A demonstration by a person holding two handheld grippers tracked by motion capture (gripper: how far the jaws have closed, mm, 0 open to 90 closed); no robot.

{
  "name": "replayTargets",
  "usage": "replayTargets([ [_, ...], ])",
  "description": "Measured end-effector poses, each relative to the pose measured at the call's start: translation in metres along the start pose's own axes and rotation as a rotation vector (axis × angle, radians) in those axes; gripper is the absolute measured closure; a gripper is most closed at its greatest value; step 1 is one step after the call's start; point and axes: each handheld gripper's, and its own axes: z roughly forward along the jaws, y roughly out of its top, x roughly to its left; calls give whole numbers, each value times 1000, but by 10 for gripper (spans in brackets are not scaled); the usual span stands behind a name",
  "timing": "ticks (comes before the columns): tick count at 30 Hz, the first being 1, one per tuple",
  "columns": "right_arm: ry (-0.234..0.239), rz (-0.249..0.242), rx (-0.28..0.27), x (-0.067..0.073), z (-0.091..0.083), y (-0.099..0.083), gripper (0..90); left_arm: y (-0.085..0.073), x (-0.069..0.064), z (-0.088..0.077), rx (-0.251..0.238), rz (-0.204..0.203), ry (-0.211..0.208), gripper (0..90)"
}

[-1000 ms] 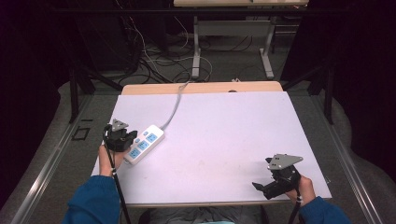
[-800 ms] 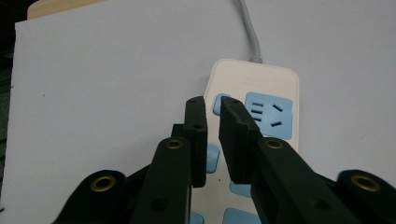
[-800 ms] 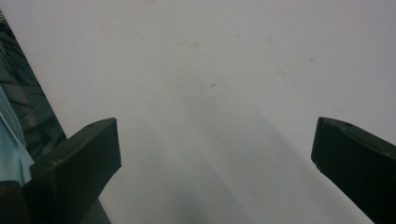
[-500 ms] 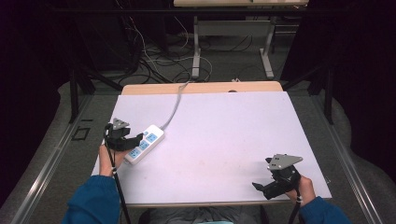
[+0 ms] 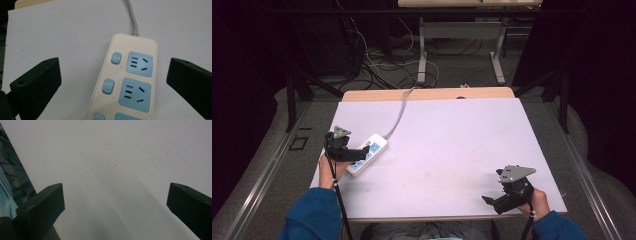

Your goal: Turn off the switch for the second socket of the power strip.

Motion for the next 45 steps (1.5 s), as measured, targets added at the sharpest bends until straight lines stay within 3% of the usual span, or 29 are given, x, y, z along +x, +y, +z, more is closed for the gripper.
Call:
replayTargets([
  [13, -5, -3, -9, 0, 0, 0, 10, -3, -5, -3, 25, 29, -6, 0],
  [23, -6, -3, -17, 0, 1, 0, 10, -8, -13, -14, 6, 46, -5, 0],
  [25, 3, -8, 6, 0, 0, 0, 10, -10, -14, -17, 11, 54, -13, 0],
  [26, -5, 6, -16, 1, 1, 0, 10, -11, -15, -18, 10, 55, -16, 0],
  [30, 3, -6, 7, 0, 0, 0, 10, -15, -18, -22, 3, 65, -28, 0],
  [38, -1, 9, -21, 1, 1, -1, 10, -17, -28, -32, -3, 89, -51, 0],
  [39, 2, 5, 4, 1, 0, 0, 10, -18, -29, -33, -5, 96, -52, 0],
  [45, -1, 5, 4, 1, 0, 0, 10, -24, -36, -42, -4, 110, -64, 0],
])
